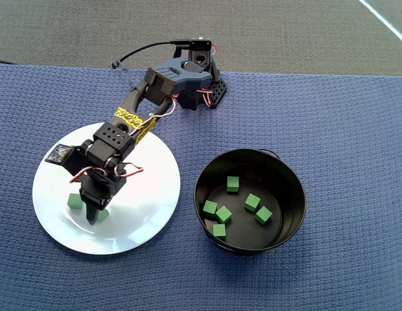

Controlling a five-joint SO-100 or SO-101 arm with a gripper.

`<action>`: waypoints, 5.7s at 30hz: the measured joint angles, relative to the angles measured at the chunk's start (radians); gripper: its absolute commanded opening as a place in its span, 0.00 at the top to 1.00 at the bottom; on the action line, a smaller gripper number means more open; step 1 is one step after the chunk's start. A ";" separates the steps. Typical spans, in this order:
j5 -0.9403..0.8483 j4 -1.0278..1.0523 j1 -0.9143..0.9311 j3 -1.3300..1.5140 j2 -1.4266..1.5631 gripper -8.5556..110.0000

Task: Pick up the green cubes from the white plate and place them in the black recipient

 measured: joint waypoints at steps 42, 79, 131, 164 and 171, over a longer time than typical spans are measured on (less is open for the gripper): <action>0.126 0.060 -0.218 0.629 0.986 0.93; -0.074 -0.018 -0.083 0.526 0.816 0.70; -0.417 -0.060 0.210 -0.049 -0.063 0.93; 0.100 0.066 -0.437 0.805 1.149 0.93; 0.225 0.023 -0.735 0.802 0.985 0.93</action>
